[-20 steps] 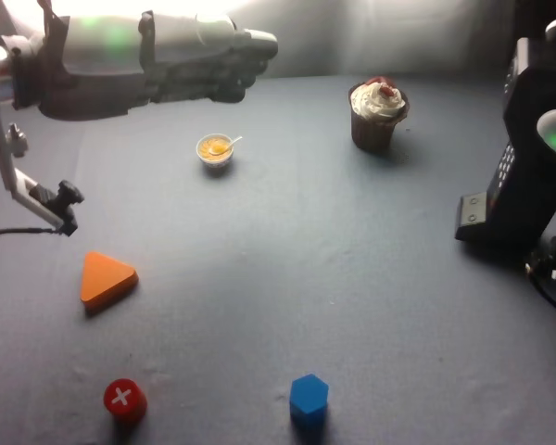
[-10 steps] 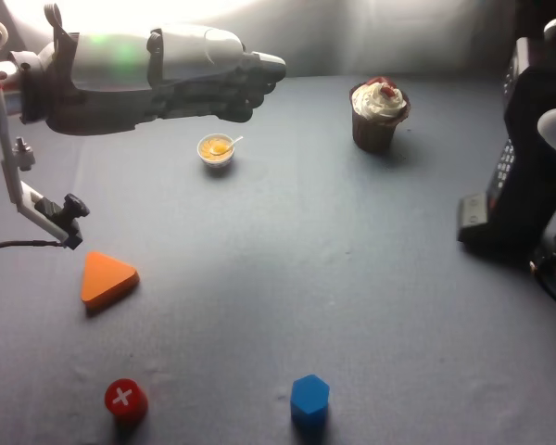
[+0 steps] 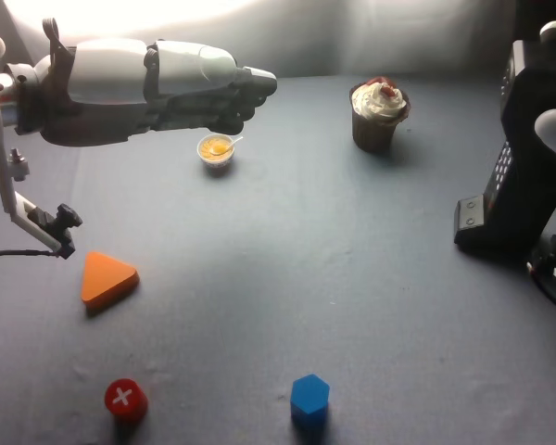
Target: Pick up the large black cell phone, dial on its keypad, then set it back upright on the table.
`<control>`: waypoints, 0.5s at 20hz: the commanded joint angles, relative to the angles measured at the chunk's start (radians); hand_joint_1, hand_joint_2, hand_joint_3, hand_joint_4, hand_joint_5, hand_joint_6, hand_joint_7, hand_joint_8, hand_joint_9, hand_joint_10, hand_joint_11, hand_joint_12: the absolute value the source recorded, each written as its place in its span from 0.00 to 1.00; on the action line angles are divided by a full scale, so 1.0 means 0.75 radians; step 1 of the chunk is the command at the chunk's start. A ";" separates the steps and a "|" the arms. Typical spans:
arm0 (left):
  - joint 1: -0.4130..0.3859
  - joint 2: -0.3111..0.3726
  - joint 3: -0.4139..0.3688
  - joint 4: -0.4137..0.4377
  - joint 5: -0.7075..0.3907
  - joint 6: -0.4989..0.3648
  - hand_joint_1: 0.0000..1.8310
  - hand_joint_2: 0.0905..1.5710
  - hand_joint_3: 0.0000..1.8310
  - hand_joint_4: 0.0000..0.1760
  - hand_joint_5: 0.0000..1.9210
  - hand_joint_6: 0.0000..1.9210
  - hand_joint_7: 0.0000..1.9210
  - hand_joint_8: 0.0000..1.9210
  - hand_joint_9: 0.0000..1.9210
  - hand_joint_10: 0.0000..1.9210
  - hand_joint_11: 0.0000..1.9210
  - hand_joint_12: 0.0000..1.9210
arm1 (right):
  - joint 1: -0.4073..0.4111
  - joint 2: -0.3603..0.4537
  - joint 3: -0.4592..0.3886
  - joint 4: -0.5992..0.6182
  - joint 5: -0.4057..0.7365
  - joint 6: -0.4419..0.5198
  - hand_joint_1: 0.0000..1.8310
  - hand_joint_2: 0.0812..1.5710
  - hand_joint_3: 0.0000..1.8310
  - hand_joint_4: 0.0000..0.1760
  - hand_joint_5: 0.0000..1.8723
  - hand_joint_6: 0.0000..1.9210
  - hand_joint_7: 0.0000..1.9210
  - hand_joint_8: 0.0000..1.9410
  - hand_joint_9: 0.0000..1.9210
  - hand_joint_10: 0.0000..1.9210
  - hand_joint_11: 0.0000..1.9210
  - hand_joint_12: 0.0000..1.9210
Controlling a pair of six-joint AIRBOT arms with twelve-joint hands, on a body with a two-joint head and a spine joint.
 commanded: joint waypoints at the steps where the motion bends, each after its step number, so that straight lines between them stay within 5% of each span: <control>1: -0.031 0.010 0.006 -0.100 -0.083 -0.013 0.00 0.75 0.00 0.00 0.08 0.00 0.07 0.00 0.06 0.00 0.00 0.23 | 0.007 0.010 0.012 0.006 0.154 0.022 0.76 0.70 0.00 0.00 0.53 0.43 0.44 0.58 0.48 0.65 0.48 0.66; 3: -0.032 0.010 0.007 -0.100 -0.083 -0.013 0.00 0.75 0.00 0.00 0.08 0.00 0.08 0.00 0.07 0.00 0.00 0.24 | 0.007 0.005 0.016 0.006 0.152 0.022 0.76 0.67 0.00 0.00 0.57 0.39 0.49 0.51 0.53 0.60 0.54 0.55; 4: -0.032 0.010 0.008 -0.100 -0.083 -0.013 0.00 0.75 0.00 0.00 0.07 0.00 0.07 0.00 0.06 0.00 0.00 0.23 | 0.008 0.002 0.019 0.006 0.152 0.022 0.80 0.70 0.00 0.00 0.49 0.46 0.43 0.55 0.46 0.62 0.46 0.74; 5: -0.033 0.010 0.008 -0.101 -0.083 -0.013 0.00 0.75 0.00 0.01 0.07 0.00 0.07 0.00 0.06 0.00 0.00 0.22 | 0.011 -0.003 0.024 0.006 0.152 0.022 0.81 0.71 0.00 0.00 0.46 0.50 0.41 0.58 0.44 0.63 0.44 0.79; 7: -0.040 0.010 0.008 -0.101 -0.083 -0.013 0.00 0.75 0.00 0.01 0.07 0.00 0.07 0.00 0.06 0.00 0.00 0.23 | 0.013 -0.015 0.034 0.005 0.150 0.022 0.76 0.69 0.00 0.00 0.53 0.44 0.47 0.54 0.51 0.62 0.51 0.58; 10: -0.042 0.009 0.008 -0.101 -0.083 -0.013 0.00 0.75 0.00 0.00 0.07 0.00 0.07 0.00 0.06 0.00 0.00 0.23 | 0.021 -0.019 0.036 -0.007 0.142 0.022 0.76 0.68 0.00 0.00 0.54 0.41 0.48 0.54 0.52 0.60 0.54 0.54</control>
